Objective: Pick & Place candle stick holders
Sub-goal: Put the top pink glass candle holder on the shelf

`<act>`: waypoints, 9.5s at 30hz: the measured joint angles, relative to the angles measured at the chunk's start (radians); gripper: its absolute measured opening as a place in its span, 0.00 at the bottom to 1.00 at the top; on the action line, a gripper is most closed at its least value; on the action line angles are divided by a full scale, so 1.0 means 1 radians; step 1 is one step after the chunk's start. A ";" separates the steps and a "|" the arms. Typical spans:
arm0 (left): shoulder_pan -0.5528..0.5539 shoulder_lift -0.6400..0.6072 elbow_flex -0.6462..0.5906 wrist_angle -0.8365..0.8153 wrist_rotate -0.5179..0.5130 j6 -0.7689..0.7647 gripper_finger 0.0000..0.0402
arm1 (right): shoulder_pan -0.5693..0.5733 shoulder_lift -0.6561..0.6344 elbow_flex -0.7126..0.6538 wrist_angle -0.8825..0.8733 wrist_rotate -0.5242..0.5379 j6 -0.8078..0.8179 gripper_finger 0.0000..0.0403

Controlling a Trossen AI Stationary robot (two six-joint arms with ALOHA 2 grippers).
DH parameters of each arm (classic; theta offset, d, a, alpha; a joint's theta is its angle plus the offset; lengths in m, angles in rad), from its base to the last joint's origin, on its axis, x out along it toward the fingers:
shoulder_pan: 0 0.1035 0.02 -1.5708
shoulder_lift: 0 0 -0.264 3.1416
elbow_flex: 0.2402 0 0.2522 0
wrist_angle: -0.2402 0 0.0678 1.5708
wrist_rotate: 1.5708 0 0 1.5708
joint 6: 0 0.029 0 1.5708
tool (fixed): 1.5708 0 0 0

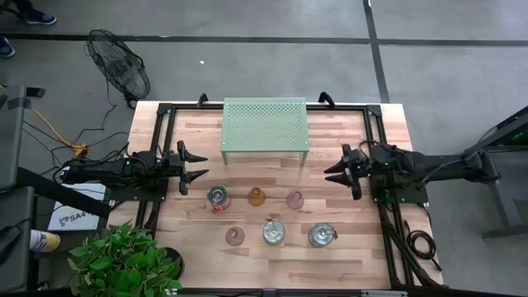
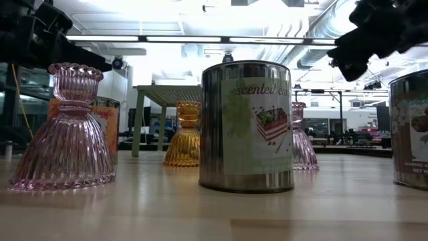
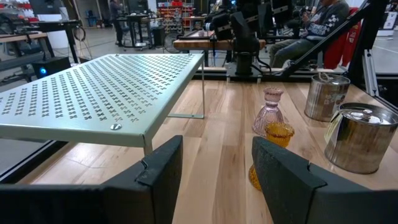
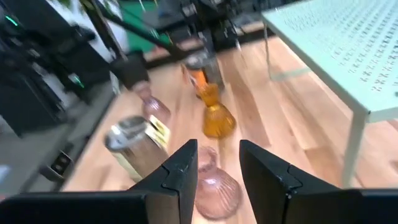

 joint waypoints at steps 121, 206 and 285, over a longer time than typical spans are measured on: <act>0.000 0.000 0.000 0.000 0.000 0.000 0.47 | -0.030 1.123 1.245 -0.945 0.076 -0.632 0.03; 0.000 0.001 0.000 0.000 0.001 0.000 0.47 | -0.493 1.502 1.825 -1.078 -0.256 -0.523 0.13; 0.000 0.002 -0.005 0.071 -0.001 0.001 0.47 | -0.253 0.290 0.150 0.180 -0.069 -0.257 0.42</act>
